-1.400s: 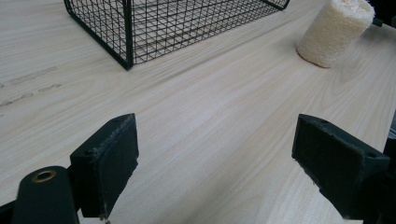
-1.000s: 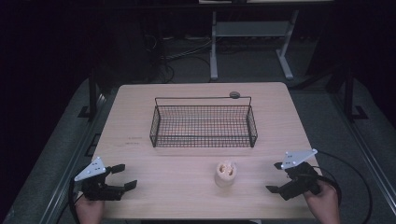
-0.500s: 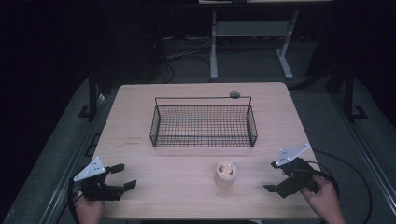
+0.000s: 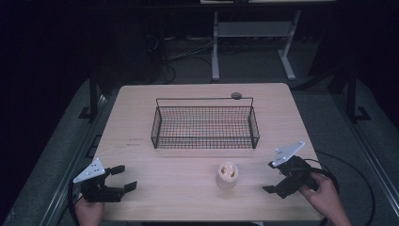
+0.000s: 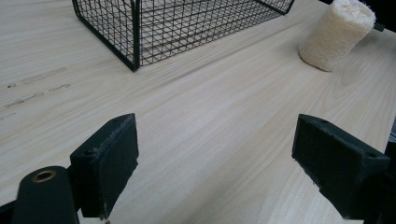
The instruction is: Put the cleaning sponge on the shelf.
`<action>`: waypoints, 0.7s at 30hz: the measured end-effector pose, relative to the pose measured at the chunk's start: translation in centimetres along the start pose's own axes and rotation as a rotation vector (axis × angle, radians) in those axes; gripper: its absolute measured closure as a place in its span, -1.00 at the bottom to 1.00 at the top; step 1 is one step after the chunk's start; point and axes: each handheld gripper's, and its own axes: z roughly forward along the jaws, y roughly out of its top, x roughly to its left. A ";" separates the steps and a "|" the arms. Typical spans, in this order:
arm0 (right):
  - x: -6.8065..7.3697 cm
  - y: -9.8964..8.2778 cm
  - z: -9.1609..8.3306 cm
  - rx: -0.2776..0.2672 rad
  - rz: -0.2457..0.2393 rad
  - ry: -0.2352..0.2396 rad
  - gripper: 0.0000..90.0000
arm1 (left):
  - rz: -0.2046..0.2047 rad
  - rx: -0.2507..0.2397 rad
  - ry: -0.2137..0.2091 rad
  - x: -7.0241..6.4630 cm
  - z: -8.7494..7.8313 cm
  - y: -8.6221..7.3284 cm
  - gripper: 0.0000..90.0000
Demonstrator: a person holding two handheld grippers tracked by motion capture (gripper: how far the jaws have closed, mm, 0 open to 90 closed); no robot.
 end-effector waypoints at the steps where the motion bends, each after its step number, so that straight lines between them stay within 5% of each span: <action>1: 0.0 0.2 0.0 0.006 -0.009 0.001 -0.68 | 0.000 0.000 0.000 0.0 0.0 0.0 -0.70; 21: 0.6 3.9 1.4 0.076 -0.097 0.058 -0.68 | -0.001 -0.002 -0.001 0.0 0.0 0.0 -0.70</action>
